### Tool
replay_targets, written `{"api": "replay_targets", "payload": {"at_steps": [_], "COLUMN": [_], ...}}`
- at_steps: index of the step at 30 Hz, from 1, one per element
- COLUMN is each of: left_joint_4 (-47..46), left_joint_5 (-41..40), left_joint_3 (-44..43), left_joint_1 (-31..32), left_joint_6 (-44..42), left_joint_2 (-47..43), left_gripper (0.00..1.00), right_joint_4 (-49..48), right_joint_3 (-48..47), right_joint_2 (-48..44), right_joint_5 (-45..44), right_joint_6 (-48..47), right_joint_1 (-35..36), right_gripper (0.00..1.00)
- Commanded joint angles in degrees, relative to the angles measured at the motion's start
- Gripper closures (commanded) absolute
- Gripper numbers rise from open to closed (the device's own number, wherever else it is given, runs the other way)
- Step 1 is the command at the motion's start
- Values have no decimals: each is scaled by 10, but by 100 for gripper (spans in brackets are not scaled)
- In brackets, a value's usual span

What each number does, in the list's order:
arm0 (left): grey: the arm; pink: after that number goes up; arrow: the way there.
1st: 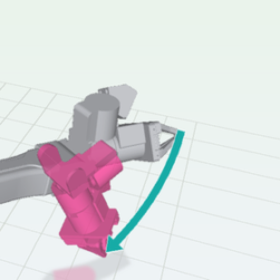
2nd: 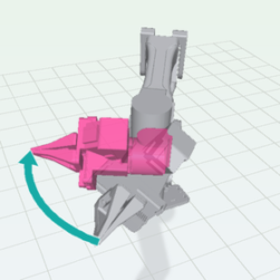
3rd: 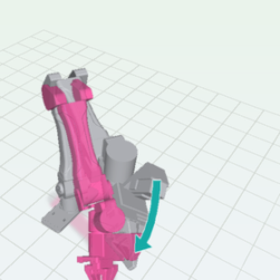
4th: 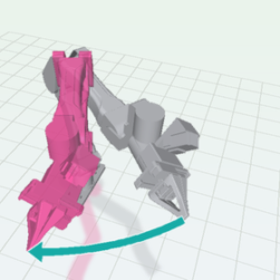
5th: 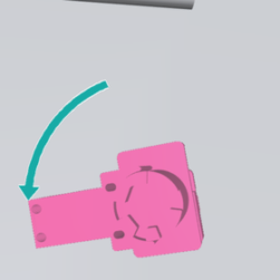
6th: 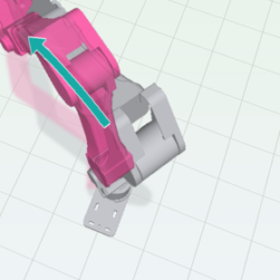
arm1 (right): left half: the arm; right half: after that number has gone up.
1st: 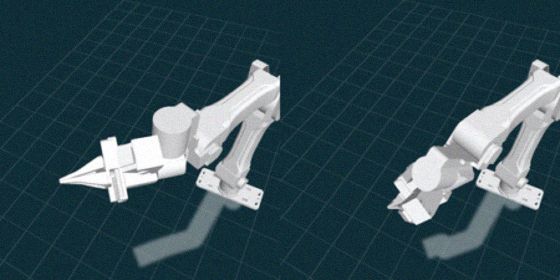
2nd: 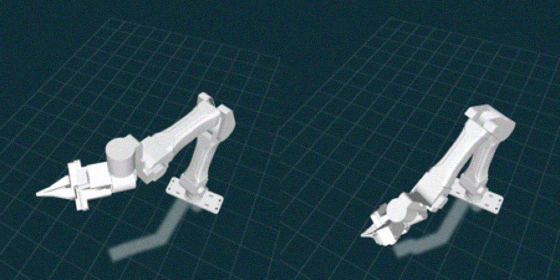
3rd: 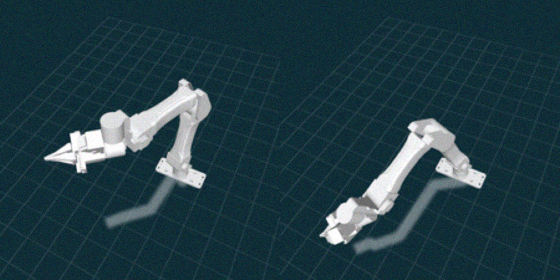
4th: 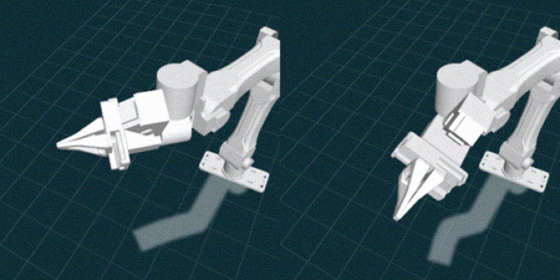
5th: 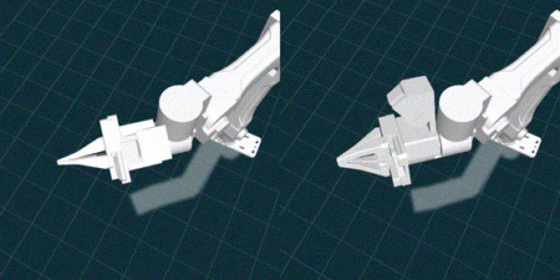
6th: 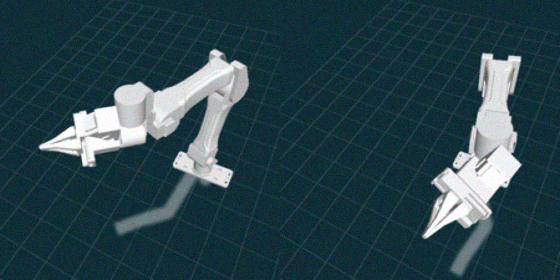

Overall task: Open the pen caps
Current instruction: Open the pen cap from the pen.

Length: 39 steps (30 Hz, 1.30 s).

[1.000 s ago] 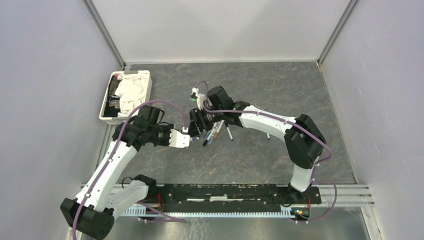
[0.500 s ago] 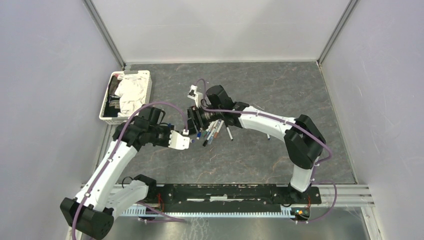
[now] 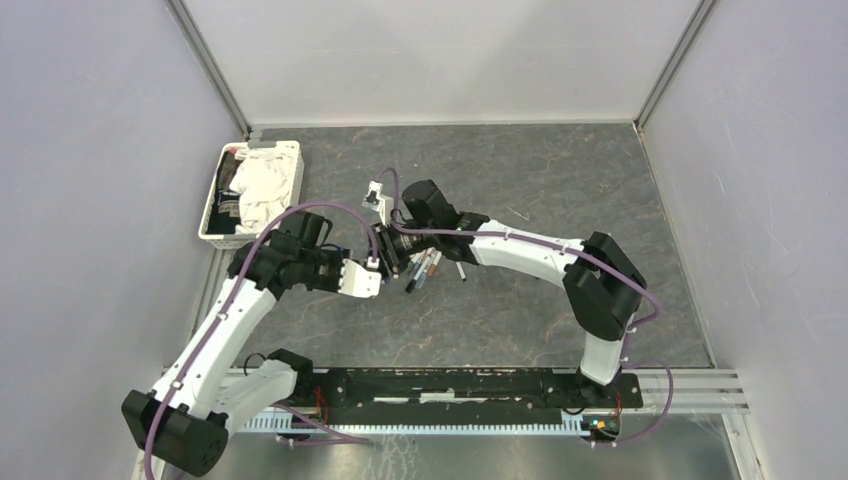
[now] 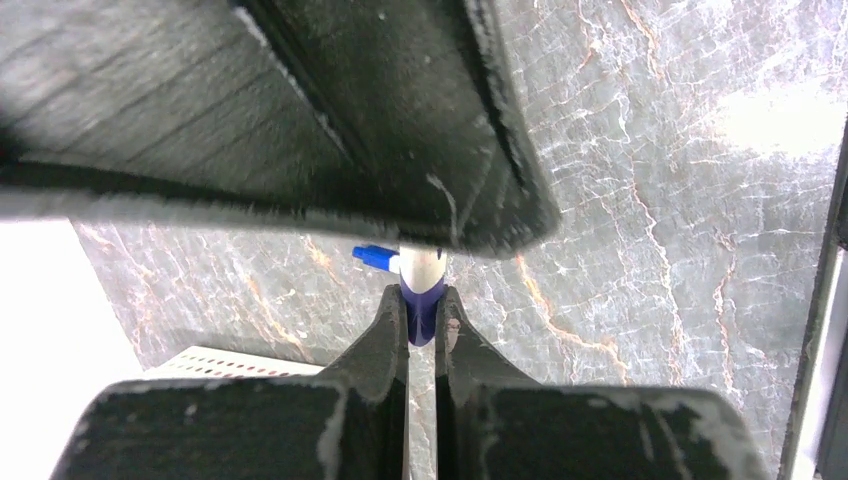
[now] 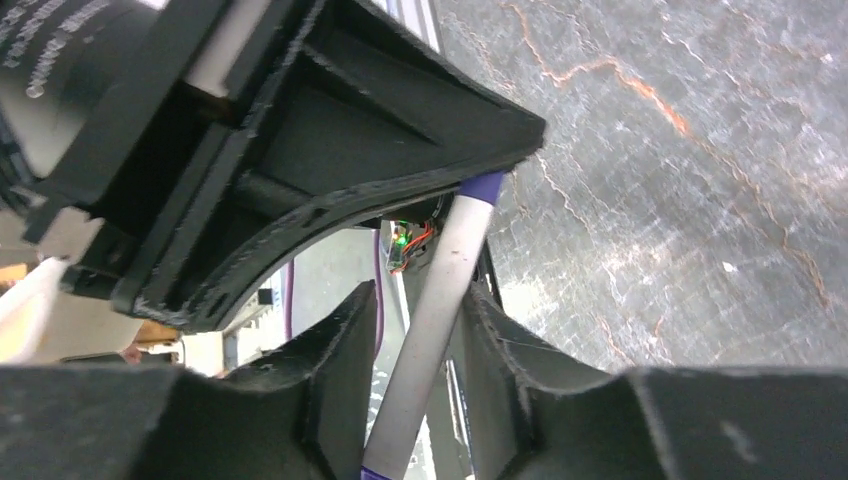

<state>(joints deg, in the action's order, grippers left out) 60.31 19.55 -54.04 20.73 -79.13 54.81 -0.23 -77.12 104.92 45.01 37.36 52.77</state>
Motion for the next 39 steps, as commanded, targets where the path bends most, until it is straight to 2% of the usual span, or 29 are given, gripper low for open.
{"api": "replay_targets", "payload": {"at_steps": [1,4,5,6,7,8,10,13,25,30,34,39], "left_joint_4": [-16,-12,-8,-3,2,6,12,33,74,53,28,4], "left_joint_5": [3,10,15,21,28,40,66,101,123,118,98,60], "left_joint_3": [-23,-25,-27,-30,-32,-34,-37,-48,-60,-68,-62,-38], "left_joint_1": [3,2,2,2,2,2,2,1,2,1,2,2], "left_joint_6": [-1,10,14,18,24,29,40,45,45,62,70,65], "left_joint_2": [0,-1,-1,-2,-2,-3,-6,1,30,29,29,26], "left_gripper": [98,95,85,61,42,32,22,20,41,67,97,98], "right_joint_4": [-19,-10,-10,-13,-20,-30,-58,-65,-98,-94,-79,-62], "right_joint_3": [-2,4,8,16,23,31,46,54,70,74,81,109], "right_joint_2": [1,-10,-14,-19,-24,-28,-34,-39,-50,-46,-50,-73], "right_joint_5": [16,12,13,17,24,35,61,75,85,77,68,58], "right_joint_6": [-4,-18,-22,-26,-29,-30,-29,-40,-37,-37,-50,-78], "right_joint_1": [-2,-13,-17,-21,-24,-26,-26,-26,-27,-28,-30,-38], "right_gripper": [70,93,100,100,100,100,100,100,100,100,100,100]}}
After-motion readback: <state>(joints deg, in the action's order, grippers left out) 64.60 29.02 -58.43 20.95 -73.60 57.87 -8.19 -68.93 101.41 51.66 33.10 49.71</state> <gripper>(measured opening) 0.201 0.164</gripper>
